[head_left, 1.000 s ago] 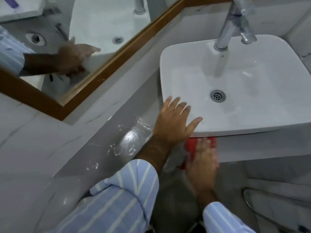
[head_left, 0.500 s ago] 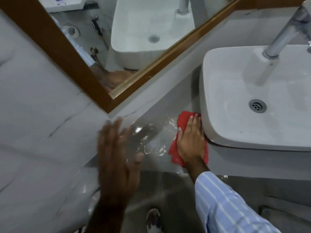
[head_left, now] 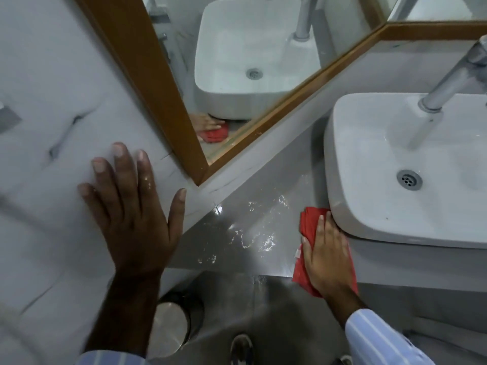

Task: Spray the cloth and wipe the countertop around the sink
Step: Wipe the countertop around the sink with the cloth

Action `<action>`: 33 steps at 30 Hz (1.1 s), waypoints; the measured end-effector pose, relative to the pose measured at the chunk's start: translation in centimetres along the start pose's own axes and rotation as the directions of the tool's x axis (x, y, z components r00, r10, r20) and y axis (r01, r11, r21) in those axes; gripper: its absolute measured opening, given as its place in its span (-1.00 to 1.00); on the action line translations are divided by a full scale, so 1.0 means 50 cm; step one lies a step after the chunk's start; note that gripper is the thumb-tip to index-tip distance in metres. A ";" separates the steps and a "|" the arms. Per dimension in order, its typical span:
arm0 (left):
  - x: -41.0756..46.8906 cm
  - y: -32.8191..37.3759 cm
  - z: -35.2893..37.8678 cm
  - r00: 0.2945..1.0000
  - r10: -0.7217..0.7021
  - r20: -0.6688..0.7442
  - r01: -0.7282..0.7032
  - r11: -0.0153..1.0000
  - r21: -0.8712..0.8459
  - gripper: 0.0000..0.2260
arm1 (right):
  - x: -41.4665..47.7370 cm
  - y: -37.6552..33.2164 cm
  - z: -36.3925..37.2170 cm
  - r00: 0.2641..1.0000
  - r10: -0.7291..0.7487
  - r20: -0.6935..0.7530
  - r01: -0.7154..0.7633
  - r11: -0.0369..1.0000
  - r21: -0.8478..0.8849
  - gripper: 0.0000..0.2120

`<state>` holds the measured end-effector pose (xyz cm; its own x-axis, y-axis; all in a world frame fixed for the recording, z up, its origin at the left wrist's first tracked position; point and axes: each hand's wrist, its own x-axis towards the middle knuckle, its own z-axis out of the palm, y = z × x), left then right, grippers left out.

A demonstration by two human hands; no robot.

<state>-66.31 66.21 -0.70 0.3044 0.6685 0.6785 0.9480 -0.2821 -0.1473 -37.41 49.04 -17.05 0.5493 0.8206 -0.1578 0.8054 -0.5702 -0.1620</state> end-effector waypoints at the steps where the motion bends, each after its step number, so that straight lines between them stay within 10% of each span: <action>1: -0.001 0.001 0.003 1.000 0.002 -0.010 -0.001 1.000 0.011 -0.24 | 0.015 -0.007 -0.003 1.000 0.004 -0.007 -0.004 1.000 -0.001 -0.29; 11: 0.000 -0.001 0.018 1.000 0.005 -0.020 -0.004 0.999 0.042 -0.24 | 0.345 -0.157 -0.042 0.991 0.129 -0.028 -0.124 0.982 0.144 -0.29; 14: -0.001 -0.003 0.014 1.000 0.016 -0.019 -0.015 0.998 0.055 -0.24 | 0.328 -0.173 -0.035 0.994 -0.110 0.005 0.110 0.992 0.069 -0.30; 18: 0.000 -0.004 0.014 1.000 0.001 -0.005 0.000 0.998 0.065 -0.23 | 0.174 -0.156 0.000 0.725 -0.674 0.141 0.682 0.731 -0.009 -0.30; 21: 0.000 -0.001 0.014 1.000 -0.004 -0.007 0.004 0.997 0.071 -0.23 | 0.112 -0.070 0.006 0.573 -0.788 0.223 0.816 0.575 -0.062 -0.32; 27: 0.000 -0.002 0.027 0.999 0.007 -0.039 -0.004 0.997 0.075 -0.21 | 0.183 -0.093 -0.019 0.981 -0.190 0.037 0.191 0.981 -0.025 -0.29; 30: 0.000 -0.001 0.035 0.999 0.015 -0.047 -0.011 0.996 0.084 -0.21 | 0.169 -0.214 -0.005 0.982 -0.188 0.004 0.188 0.981 0.044 -0.27; 33: 0.000 0.005 0.037 0.999 -0.003 -0.049 0.008 0.995 0.096 -0.21 | 0.079 -0.284 0.030 0.853 -0.513 0.094 0.511 0.859 0.045 -0.28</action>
<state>-65.89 67.42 -2.08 0.2964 0.6346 0.7138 0.9549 -0.2095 -0.2103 -47.02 60.32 -16.85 0.0350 0.9891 -0.1431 0.9619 -0.0722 -0.2636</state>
